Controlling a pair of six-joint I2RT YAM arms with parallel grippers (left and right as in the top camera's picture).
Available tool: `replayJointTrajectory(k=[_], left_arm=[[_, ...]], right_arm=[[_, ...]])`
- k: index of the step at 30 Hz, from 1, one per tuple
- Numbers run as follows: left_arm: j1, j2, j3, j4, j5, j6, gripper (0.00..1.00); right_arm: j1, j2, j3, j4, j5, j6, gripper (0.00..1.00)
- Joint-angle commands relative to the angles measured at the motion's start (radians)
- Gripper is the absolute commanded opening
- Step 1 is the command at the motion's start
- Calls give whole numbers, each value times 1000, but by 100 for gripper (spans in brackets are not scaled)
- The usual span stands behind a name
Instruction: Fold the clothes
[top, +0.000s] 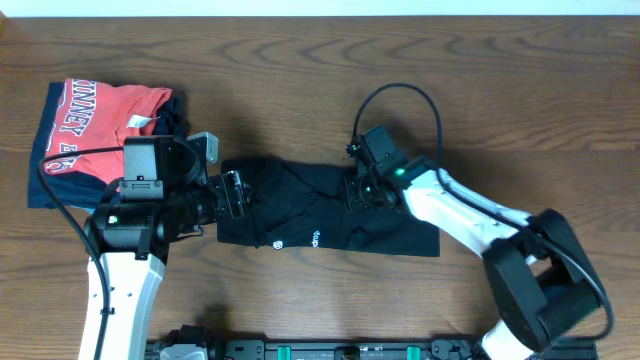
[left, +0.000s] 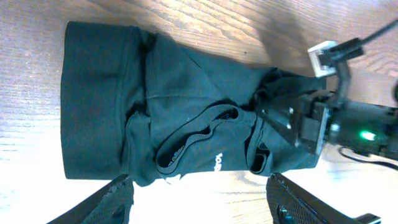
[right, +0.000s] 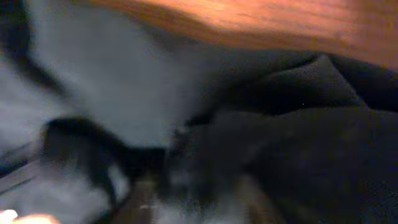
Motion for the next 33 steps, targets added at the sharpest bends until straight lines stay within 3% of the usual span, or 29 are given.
replayJointTrajectory(k=[1,7,8,10,13,14,19,24,28,33], left_arm=[[5,-1,15,0,-8,17,70],[5,-1,15,0,-8,17,70],[5,-1,15,0,-8,17,70],[5,-1,15,0,-8,17,70],[5,-1,15,0,-8,18,72],[5,-1,15,-4,-8,18,79],[5,-1,14,-44,-8,69,84],[5,3,-22,-54,-13,107,86],[5,40,-47,-50,-35,111,87],[5,132,-48,-8,-34,130,92]], right_arm=[[10,18,14,35,53,120,1],[8,-31,14,107,27,120,3],[8,-36,14,112,27,120,9],[8,-37,14,114,29,119,40],[5,-37,14,101,28,75,59],[-2,-47,14,85,18,59,60],[-70,-135,14,-25,6,33,45],[-183,-224,14,-251,7,33,8],[-251,-207,-10,-336,10,34,4],[-267,-137,-80,-298,10,81,1]])
